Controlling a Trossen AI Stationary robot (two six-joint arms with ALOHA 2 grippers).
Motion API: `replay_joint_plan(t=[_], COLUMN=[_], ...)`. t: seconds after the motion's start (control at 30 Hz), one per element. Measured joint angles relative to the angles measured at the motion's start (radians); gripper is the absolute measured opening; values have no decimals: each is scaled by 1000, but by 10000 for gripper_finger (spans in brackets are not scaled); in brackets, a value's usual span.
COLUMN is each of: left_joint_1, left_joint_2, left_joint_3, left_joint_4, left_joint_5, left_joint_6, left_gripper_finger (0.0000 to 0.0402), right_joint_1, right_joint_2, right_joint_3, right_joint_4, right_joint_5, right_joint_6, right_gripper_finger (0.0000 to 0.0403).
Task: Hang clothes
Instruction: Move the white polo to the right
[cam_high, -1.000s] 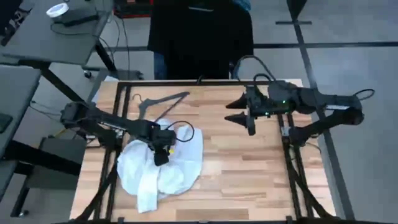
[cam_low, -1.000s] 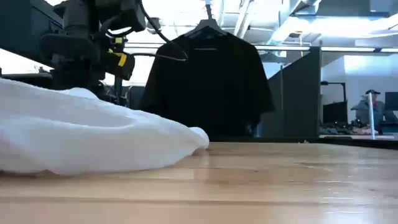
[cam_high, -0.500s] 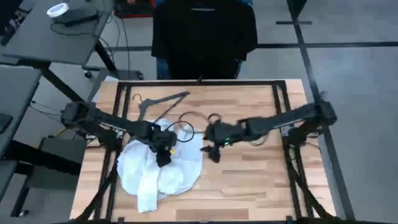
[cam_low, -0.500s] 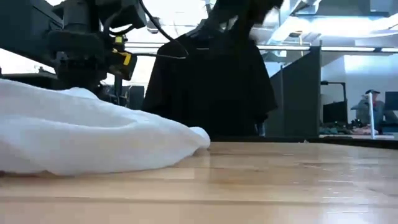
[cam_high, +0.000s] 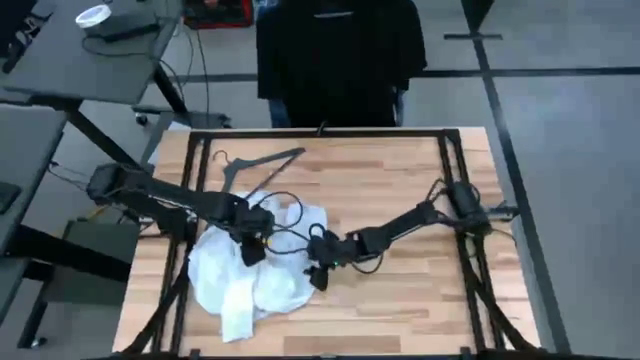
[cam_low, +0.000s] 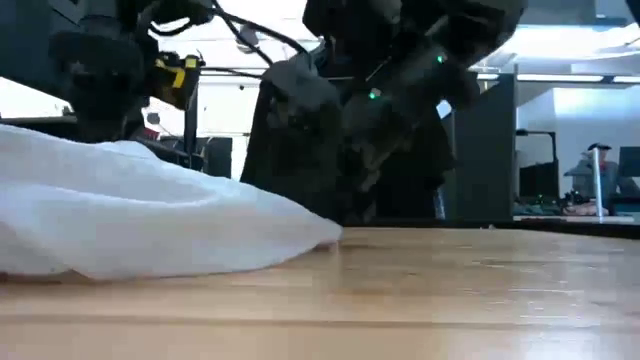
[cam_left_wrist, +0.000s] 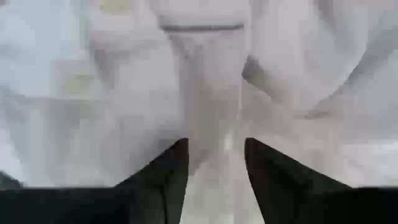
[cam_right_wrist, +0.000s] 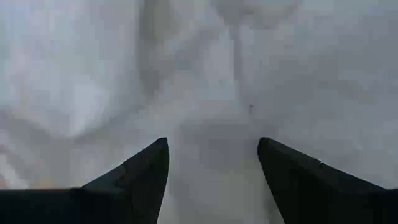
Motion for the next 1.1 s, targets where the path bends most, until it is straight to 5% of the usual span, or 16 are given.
replay_joint_plan(t=[0.13,0.37,0.6,0.73,0.87,1.1], left_joint_1=[0,0,0,0,1,1], left_joint_2=[-72,-198,-252,-252,-251,-251], left_joint_3=[0,0,0,0,0,0], left_joint_4=[1,0,23,91,191,263], left_joint_5=[0,-3,-13,-34,-72,-79], left_joint_6=[-55,-133,-176,-170,-137,-105], left_gripper_finger=[139,139,139,139,139,139], right_joint_1=[0,18,54,70,61,-10], right_joint_2=[-53,-210,-463,-637,-744,-669], right_joint_3=[2,-20,-109,-131,-130,-130], right_joint_4=[-200,-793,-1204,-1166,-918,-560], right_joint_5=[0,91,95,101,214,308], right_joint_6=[-44,-72,82,221,223,51], right_gripper_finger=[234,234,234,234,234,234])
